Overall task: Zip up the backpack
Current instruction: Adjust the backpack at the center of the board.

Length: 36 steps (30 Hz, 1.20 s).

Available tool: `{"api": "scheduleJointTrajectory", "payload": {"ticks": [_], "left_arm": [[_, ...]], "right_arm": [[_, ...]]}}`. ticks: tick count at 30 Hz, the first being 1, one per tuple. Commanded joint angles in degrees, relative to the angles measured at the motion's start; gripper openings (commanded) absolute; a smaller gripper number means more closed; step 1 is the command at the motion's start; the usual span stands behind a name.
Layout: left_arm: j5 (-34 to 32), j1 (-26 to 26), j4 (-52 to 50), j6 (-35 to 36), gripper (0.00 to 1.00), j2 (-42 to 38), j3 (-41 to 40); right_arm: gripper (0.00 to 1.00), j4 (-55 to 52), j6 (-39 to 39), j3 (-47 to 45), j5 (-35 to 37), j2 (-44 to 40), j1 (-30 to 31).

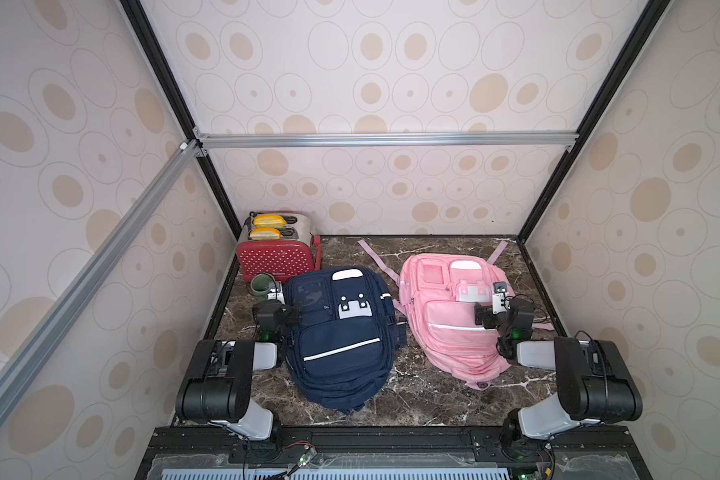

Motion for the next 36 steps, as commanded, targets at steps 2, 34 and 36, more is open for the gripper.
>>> {"api": "scheduleJointTrajectory", "payload": {"ticks": [2, 34, 36], "left_arm": [[-0.60, 0.38, 1.53, 0.81, 0.99, 0.32, 1.67], [5.31, -3.40, -51.93, -4.58, 0.99, -9.41, 34.12], [5.24, -7.49, -53.95, -5.01, 0.99, -8.46, 37.98]], "right_arm": [[1.00, 0.29, 0.67, 1.06, 0.17, 0.61, 0.29], [0.78, -50.22, 8.22, 31.13, -19.02, -7.76, 1.15], [0.68, -55.60, 10.33, 35.74, -26.10, -6.21, 2.67]]}}
